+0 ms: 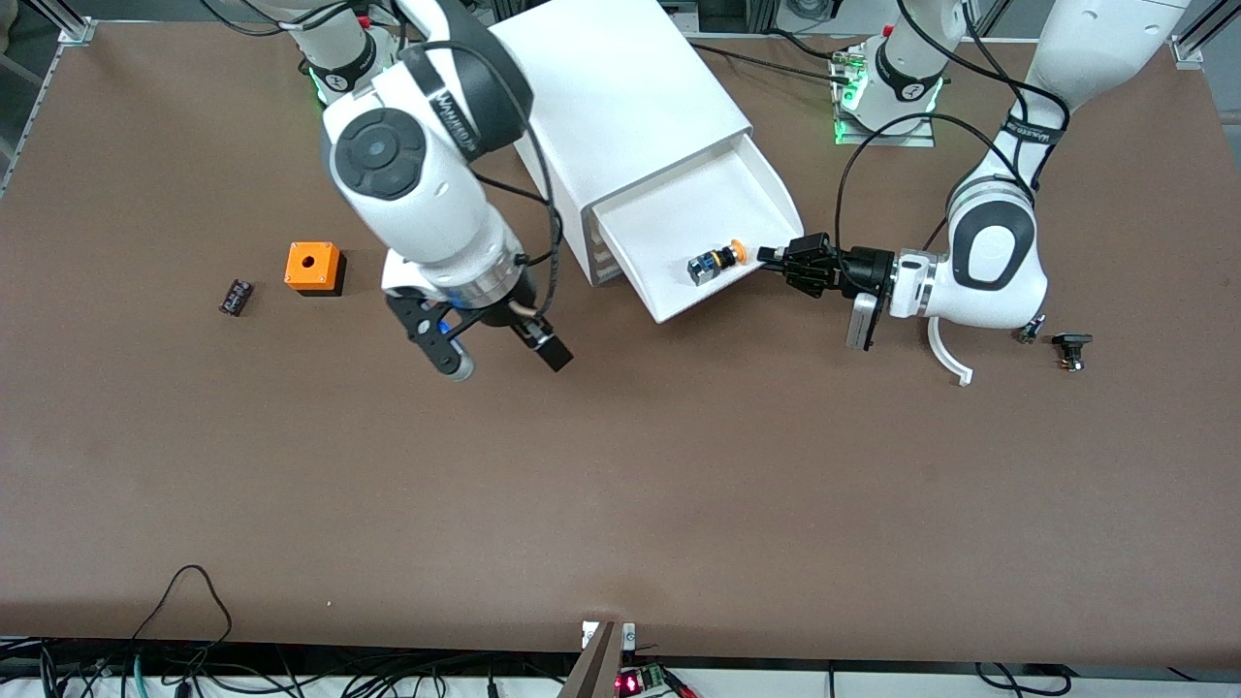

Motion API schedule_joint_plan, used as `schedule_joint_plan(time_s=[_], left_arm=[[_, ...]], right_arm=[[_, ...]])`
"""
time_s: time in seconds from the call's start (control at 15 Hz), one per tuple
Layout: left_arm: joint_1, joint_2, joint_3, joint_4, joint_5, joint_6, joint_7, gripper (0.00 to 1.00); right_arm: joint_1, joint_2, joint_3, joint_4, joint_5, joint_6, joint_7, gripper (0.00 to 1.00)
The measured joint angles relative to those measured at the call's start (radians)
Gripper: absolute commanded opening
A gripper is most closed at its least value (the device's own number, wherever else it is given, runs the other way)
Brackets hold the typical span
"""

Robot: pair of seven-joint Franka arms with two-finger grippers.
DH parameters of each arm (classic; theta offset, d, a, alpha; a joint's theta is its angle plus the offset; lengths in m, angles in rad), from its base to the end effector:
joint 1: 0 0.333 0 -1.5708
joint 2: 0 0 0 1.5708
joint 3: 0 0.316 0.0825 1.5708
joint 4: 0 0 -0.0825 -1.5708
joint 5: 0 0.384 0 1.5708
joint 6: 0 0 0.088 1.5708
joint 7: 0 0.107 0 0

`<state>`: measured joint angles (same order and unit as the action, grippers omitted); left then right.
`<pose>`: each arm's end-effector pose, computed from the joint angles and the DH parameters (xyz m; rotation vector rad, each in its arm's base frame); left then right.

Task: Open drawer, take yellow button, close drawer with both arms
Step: 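Grasp the yellow button with the right gripper while the left gripper withdraws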

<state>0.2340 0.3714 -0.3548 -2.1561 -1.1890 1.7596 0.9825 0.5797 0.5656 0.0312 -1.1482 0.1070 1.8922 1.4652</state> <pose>0.5051 -0.1441 0.2472 1.7970 -0.3271 -0.1535 0.6023 0.4238 0.4935 -2.6444 1.2537 0.0193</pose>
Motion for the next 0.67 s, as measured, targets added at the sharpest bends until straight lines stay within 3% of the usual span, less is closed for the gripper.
schedule_joint_plan(time_s=[0.33, 0.67], left_arm=[[0.004, -0.01, 0.0, 0.028, 0.057, -0.017, -0.149, 1.0], [0.009, -0.093, 0.0, 0.159, 0.335, -0.087, -0.45, 1.0]], right_arm=[[0.097, 0.004, 0.001, 0.005, 0.0, 0.069, 0.211, 1.0], [0.196, 0.051, 0.001, 0.005, 0.0, 0.133, 0.395, 1.0]])
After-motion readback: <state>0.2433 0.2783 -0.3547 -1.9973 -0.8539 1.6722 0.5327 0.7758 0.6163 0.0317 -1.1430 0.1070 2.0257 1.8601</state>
